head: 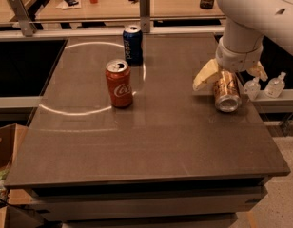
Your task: Place orange can upright
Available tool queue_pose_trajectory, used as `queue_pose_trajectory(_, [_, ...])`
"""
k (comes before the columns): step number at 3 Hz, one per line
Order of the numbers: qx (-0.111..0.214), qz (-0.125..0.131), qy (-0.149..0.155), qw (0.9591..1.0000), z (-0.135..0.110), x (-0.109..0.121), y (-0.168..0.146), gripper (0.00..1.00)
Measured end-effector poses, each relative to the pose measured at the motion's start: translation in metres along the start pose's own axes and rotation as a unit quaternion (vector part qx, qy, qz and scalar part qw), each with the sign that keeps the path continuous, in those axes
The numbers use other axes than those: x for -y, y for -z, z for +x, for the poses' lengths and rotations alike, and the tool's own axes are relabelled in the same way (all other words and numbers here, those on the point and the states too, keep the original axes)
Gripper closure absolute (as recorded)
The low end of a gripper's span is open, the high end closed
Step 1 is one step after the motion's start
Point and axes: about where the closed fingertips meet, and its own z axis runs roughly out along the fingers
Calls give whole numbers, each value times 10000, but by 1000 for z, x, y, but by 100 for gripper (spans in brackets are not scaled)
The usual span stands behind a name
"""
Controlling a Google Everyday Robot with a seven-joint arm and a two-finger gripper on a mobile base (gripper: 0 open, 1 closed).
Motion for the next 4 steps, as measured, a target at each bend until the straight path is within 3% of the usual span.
queue_pose_trajectory(3, [-174,178,-210,9995,-17,6,-14,0])
queue_pose_trajectory(4, [-228,228,-302,9990,-19,13,-18,17])
